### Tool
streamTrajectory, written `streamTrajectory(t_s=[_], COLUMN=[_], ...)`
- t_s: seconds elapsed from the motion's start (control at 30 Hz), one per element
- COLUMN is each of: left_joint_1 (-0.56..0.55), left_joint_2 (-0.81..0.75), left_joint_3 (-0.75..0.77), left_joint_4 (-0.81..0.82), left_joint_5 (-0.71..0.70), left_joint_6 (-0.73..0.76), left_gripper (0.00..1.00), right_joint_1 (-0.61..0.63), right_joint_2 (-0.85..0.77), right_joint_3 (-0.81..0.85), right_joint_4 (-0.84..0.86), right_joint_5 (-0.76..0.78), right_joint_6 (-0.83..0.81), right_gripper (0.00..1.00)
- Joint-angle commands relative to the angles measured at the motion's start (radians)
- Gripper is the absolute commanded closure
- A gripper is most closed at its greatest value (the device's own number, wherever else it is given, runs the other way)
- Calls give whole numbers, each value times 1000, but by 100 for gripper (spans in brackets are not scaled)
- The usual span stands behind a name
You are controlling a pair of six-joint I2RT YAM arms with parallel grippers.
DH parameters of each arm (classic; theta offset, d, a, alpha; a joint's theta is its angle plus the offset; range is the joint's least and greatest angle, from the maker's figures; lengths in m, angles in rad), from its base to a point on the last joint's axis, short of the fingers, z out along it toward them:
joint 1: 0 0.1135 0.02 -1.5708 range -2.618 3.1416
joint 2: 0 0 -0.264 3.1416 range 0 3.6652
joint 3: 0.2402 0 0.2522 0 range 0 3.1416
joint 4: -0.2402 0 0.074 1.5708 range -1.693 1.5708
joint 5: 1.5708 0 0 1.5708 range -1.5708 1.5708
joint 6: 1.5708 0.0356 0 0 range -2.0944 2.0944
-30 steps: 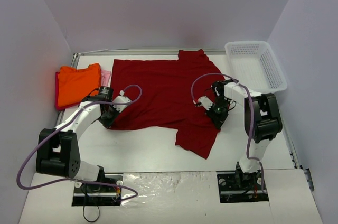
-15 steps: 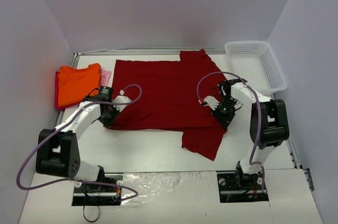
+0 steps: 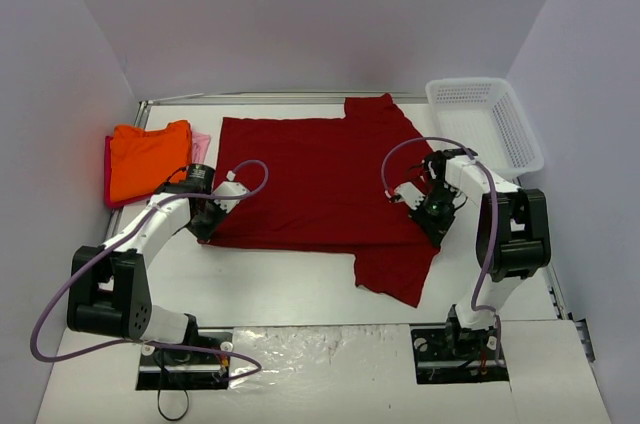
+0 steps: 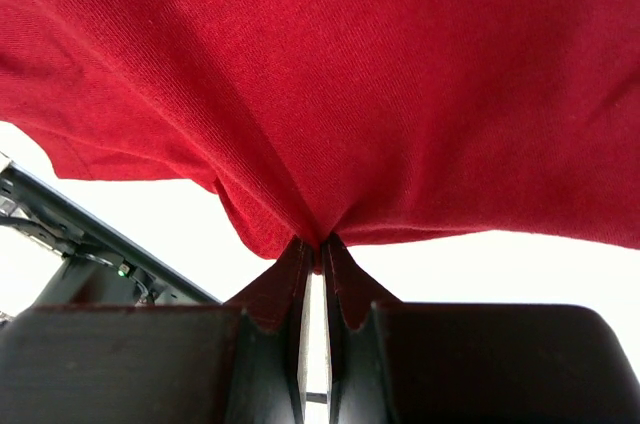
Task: Fold and stack the t-shirts
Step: Flatten out the tshirt
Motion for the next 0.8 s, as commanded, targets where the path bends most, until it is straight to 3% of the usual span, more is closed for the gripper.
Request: streamTrajectory(t_s=[0.0,0.23,0.27,0.33,0.47,0.53,0.77], left_joint_1=[2,2,2,0,0,0,0], left_joint_2=[-41,-50,-52,-55,-47,-41,-64], left_joint_3=[6,11,12,17,52,70,161], left_joint_4=[-8,-62,-72,-103,-181,-218,-367], left_joint_5=[-8,58,75,104,135,144,156], left_joint_6=[10,62,73,96,143,163,243], left_gripper=[98,98,98,98,98,98,84], right_joint_1=[-23,-22,-22,-22,-23,-23,-23], right_joint_2=[-11,3,1,3,6,11,3], right_joint_3=[43,2,-1,2,18,29,101], right_joint_4=[-122,-145,-154,-166,-212,-232,-283], right_joint_5=[38,10,6,-10,-36,-36,-48], right_joint_6=[-41,-57,-64,-70,-90,-100,-119], right_gripper=[100,98,90,90,71,68,66])
